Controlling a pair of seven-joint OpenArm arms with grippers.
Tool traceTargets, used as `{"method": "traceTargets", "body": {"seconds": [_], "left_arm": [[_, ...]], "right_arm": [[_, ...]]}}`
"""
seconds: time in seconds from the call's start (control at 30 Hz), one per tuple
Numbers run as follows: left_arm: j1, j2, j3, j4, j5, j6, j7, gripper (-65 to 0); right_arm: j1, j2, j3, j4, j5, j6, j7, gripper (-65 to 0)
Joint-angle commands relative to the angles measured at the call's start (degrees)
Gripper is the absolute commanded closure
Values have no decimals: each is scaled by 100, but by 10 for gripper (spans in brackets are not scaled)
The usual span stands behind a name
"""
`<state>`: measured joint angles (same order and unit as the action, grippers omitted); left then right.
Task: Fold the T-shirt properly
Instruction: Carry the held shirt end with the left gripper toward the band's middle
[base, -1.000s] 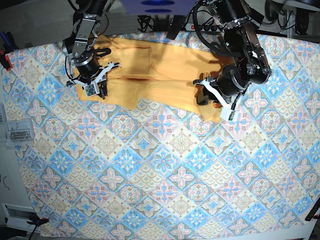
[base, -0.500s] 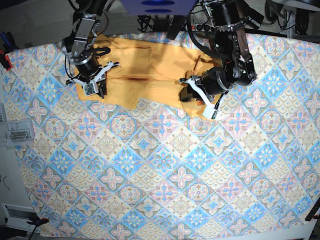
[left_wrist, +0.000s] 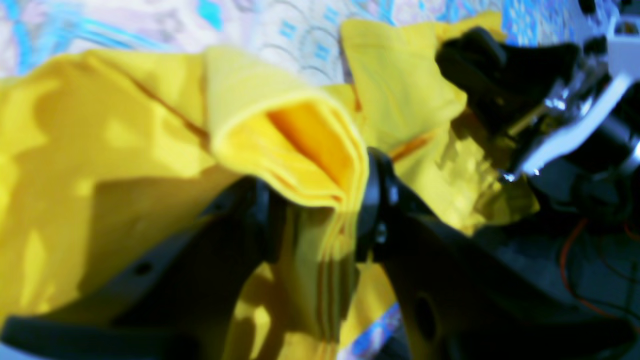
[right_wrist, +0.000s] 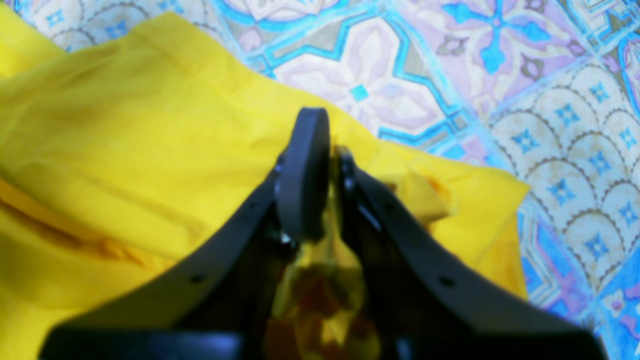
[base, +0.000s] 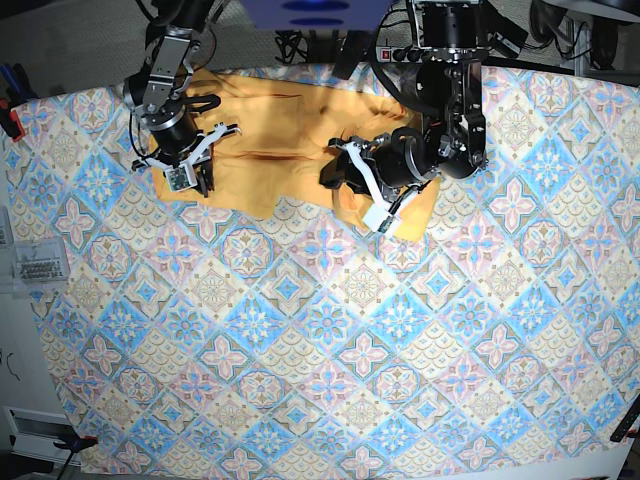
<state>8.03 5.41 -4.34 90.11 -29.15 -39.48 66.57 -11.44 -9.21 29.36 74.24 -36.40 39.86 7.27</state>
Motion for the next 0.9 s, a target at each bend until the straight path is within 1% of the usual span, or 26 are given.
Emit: {"method": "traceTargets", "body": {"seconds": [0.0, 0.1, 0.27, 0.37, 0.47, 0.6, 0.73, 0.87], "left_arm": [[-25, -62, 51, 119, -246, -52, -103, -194], [-16, -299, 43, 128, -624, -52, -103, -194], [-8, -897, -45, 128, -1547, -52, -129, -192], [-16, -1020, -300, 128, -1890, -52, -103, -193], [-16, -1249, -335, 128, -2206, -52, -103, -193], [1, -1337, -327, 128, -2575, -52, -94, -193], [1, -1381, -309, 128, -2795, -52, -85, -193], [-25, -1389, -309, 137, -2883, -52, 152, -193]], "right_arm": [[-21, 21, 22, 18, -118, 14, -212, -45], [-12, 21, 22, 18, -118, 14, -212, -45], [-12, 21, 22, 18, -118, 14, -212, -45], [-12, 21, 22, 18, -109, 14, -212, -45], [-12, 21, 22, 18, -109, 14, -212, -45], [-12, 21, 22, 18, -109, 14, -212, -45], [-12, 21, 22, 18, -109, 14, -212, -45], [-3, 21, 22, 18, -109, 14, -221, -45]]}}
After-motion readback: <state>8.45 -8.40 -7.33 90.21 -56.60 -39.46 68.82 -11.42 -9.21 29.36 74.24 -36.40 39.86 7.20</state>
